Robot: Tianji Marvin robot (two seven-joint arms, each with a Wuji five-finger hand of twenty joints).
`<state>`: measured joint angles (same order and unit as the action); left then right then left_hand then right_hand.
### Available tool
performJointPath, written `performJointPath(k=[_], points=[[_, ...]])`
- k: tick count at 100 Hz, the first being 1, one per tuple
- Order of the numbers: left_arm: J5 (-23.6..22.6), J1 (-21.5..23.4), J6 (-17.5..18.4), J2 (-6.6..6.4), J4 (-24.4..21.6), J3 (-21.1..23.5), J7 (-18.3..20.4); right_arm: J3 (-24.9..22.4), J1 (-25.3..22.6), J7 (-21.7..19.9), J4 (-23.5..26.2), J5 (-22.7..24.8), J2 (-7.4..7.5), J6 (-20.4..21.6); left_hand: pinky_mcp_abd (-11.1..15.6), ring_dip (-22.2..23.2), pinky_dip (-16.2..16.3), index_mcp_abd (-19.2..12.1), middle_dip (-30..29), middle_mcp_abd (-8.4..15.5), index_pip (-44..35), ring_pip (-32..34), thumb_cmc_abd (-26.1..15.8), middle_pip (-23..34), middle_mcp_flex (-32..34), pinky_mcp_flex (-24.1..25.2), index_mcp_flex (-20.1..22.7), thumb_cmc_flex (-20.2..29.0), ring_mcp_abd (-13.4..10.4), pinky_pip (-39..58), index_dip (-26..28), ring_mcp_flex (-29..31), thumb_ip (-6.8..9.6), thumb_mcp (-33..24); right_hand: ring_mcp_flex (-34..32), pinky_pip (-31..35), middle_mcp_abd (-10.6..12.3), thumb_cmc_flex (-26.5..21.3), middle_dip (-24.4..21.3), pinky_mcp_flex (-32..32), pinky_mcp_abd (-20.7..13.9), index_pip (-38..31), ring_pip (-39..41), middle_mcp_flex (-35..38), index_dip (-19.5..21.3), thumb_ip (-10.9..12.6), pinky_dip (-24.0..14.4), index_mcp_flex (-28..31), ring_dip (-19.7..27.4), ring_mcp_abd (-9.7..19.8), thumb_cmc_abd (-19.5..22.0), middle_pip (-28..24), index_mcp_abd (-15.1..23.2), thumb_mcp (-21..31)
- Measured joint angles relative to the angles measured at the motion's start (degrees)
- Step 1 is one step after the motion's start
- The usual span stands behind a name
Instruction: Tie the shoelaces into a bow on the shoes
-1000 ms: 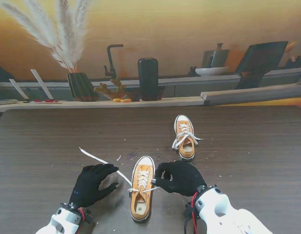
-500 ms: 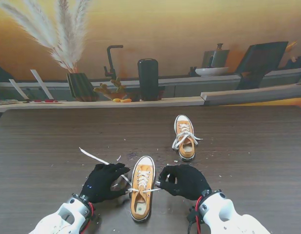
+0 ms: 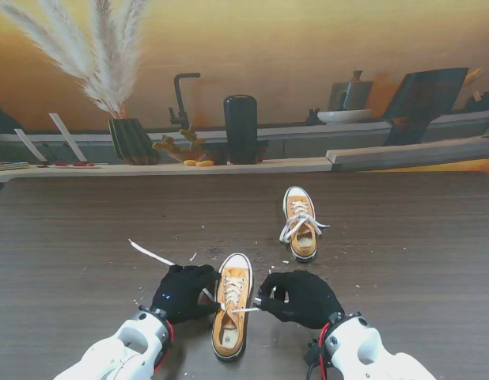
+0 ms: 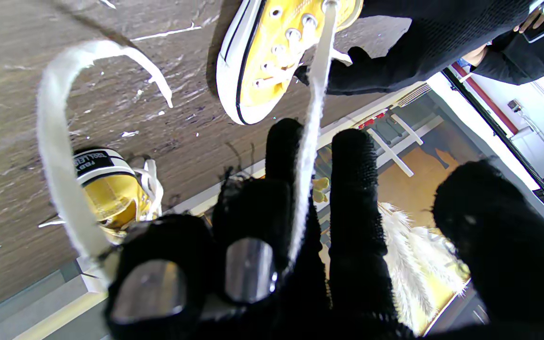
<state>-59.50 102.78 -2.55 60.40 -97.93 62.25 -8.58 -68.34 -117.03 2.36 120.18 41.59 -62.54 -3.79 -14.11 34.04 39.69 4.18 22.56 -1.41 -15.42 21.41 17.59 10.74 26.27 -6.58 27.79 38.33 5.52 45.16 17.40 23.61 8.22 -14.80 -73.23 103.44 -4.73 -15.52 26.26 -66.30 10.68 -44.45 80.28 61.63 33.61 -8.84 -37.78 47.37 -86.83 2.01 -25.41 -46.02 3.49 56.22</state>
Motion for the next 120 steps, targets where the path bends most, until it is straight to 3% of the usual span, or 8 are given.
performJointPath(k=[44,58,69,81,98,105,116,120], points=[[-3.1,-3.8,-7.9,-0.33,-0.8,-6.1,1.6,-1.3,-1.0,0.0,-0.5,-1.0,-0.08,0.6,1.2,0.1,0.0,3.3,0.8,-1.2,-4.0,1.5,0.1,0.8,3.3,-1.2,3.1,1.9,0.0,1.6,3.0,1.0,-0.15,-0.6,0.0,0.0,-0.5,0.0,0.0,0.0,0.0,0.7,0.0,0.0,0.0,0.0,0.0,0.4,0.0,-0.1,0.0,0.0,0.0,0.0],[-3.8,-4.4,-8.9,-0.3,-0.3,-7.2,0.3,-1.2,-1.0,0.0,-0.6,-1.1,-0.08,0.6,1.2,0.1,0.0,3.4,2.1,-1.8,-5.3,1.9,1.1,2.6,6.3,-2.2,4.5,3.7,0.0,3.3,4.6,2.5,-1.37,0.5,0.0,0.0,-0.5,0.0,0.0,0.0,0.0,0.7,0.0,0.0,0.0,0.0,0.0,0.5,0.0,-0.1,0.0,0.0,0.0,0.0],[-3.7,-4.5,-8.6,-0.11,0.6,-7.6,-1.9,-1.1,-1.0,-0.2,-0.7,-1.2,-0.07,0.7,1.2,0.5,0.0,3.4,2.9,-1.9,-6.3,3.1,1.2,3.5,8.9,-3.0,5.4,7.8,0.1,4.8,5.8,3.5,-4.49,1.6,0.0,0.0,-0.5,0.0,0.0,0.0,0.1,1.1,0.0,0.0,0.0,0.0,0.0,1.4,0.0,-0.1,0.0,0.0,0.0,0.0],[-3.7,-3.7,-7.8,0.22,0.4,-7.0,-2.6,-1.0,-1.0,-0.2,-0.7,-1.2,-0.06,0.7,1.2,0.6,-0.3,3.4,3.6,-2.0,-8.7,3.3,1.0,4.5,10.6,-3.1,5.8,10.7,0.1,6.3,5.8,4.6,-4.91,1.8,0.0,0.0,-0.5,0.0,0.0,0.0,0.6,1.1,0.0,0.0,0.0,0.0,0.0,1.4,0.0,-0.1,0.0,0.0,0.0,0.0],[-3.7,-1.5,-6.1,0.57,-0.3,-5.9,-4.2,-1.0,-1.0,-0.3,-0.7,-1.1,-0.05,0.9,1.2,0.6,-0.6,3.0,3.8,-2.7,-23.8,4.0,1.1,5.5,11.8,-3.3,5.8,10.7,0.1,7.0,14.2,5.4,-2.24,-8.2,0.0,0.0,-0.5,0.0,0.0,0.0,0.7,1.1,0.0,0.0,0.0,0.0,0.0,1.4,0.0,-0.2,0.0,0.0,0.0,0.0],[-3.6,-0.4,-5.9,0.67,-0.8,-5.3,-5.0,-1.0,-1.0,-0.3,-0.6,-1.1,-0.05,1.0,1.2,0.6,-0.7,-3.4,3.8,-2.7,-30.6,4.0,1.2,5.5,11.8,-3.6,6.0,10.7,0.1,7.5,19.8,5.4,-1.05,-12.5,0.0,0.0,-0.5,0.0,0.0,0.0,0.7,1.1,0.0,0.0,0.1,0.0,0.0,1.4,0.0,-0.2,0.0,0.0,0.0,0.0],[-3.9,1.7,-6.0,0.71,-2.2,-4.5,-5.3,-1.0,-1.0,-0.3,-0.6,-1.1,-0.04,1.0,1.2,0.6,-0.8,-3.5,4.6,-2.6,-36.1,4.0,1.9,5.8,11.8,-3.6,6.0,9.3,0.1,7.5,25.0,5.4,0.63,-16.3,0.0,0.0,-0.5,0.0,0.0,0.0,0.8,1.1,0.0,0.3,0.0,0.0,0.0,2.0,0.0,-0.2,0.0,0.0,-0.1,0.0],[-4.1,2.6,-6.0,0.71,-2.9,-4.2,-4.9,-1.0,-1.0,-0.3,-0.6,-1.1,-0.04,1.0,1.2,0.6,-0.9,-7.7,5.5,-2.5,-37.5,4.0,2.3,6.7,11.8,-3.6,6.0,8.9,0.1,7.5,26.9,5.4,1.13,-17.0,0.0,0.0,-0.5,0.0,0.0,0.0,0.9,1.1,0.0,0.6,0.1,0.0,0.0,2.0,0.0,-0.2,0.0,0.0,-0.1,0.0]])
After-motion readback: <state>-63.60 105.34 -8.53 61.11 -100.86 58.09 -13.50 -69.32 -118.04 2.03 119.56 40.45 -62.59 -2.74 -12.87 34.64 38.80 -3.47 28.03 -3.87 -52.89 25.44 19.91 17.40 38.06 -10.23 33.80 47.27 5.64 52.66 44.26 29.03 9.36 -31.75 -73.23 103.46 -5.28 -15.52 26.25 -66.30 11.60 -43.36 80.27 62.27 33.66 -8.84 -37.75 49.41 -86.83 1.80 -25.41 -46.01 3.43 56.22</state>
